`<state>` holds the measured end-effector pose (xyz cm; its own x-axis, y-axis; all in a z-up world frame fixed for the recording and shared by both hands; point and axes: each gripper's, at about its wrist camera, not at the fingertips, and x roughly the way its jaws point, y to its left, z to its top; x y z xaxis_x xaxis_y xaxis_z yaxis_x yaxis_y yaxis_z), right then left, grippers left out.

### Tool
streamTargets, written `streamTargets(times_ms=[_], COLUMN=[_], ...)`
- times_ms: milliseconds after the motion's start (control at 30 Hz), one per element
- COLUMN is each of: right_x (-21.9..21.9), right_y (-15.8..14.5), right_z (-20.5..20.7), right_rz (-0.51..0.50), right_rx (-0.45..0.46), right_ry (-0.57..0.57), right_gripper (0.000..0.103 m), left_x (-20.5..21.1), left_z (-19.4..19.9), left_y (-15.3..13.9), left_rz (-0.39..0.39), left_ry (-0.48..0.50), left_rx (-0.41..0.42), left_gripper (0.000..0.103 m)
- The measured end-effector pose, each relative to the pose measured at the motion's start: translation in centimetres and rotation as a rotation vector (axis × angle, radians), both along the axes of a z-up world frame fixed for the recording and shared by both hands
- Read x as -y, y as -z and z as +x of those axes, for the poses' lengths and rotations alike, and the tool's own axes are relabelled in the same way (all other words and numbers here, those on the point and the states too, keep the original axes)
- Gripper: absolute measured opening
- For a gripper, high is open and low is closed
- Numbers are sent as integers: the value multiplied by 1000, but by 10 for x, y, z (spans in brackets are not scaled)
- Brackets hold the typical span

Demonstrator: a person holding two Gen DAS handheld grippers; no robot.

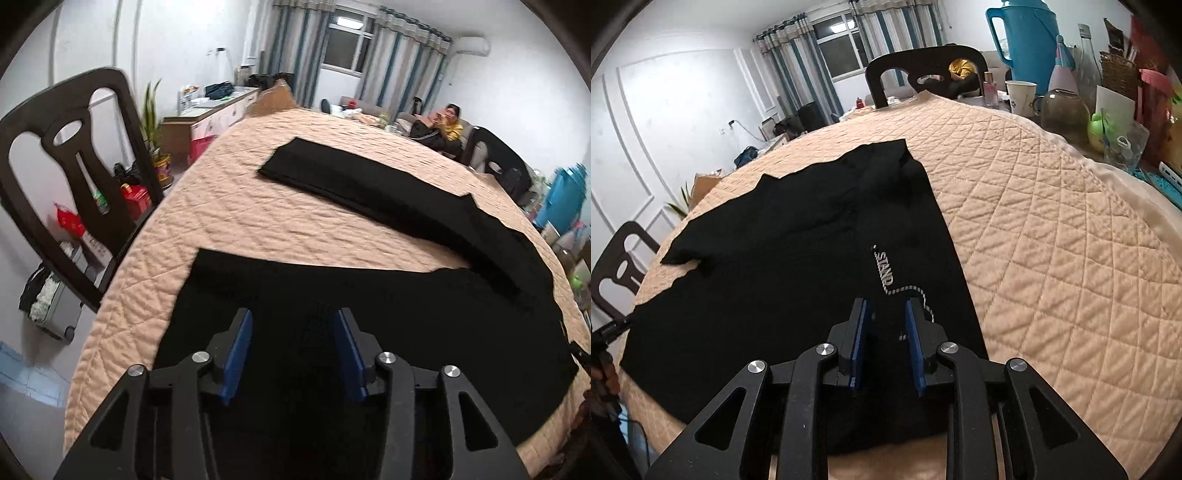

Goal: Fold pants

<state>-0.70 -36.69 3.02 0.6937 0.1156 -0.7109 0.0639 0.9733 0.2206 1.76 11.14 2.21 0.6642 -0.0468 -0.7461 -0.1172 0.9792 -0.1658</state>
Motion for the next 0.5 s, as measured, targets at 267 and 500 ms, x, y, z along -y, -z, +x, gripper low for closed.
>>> streamTargets(times_ms=[267,500], right_x=[-44,-68], right_y=[-29,-39], right_z=[49,154], right_rz=[-63,-113], right_rx=[10,-57], right_ry=[-191,-316], right_gripper=[36,38], left_x=[53,78], left_z=[41,135], left_y=[-32,-41], left_rz=[45,80], left_ry=[173,225], left_rx=[22,24], left_gripper=[64,73])
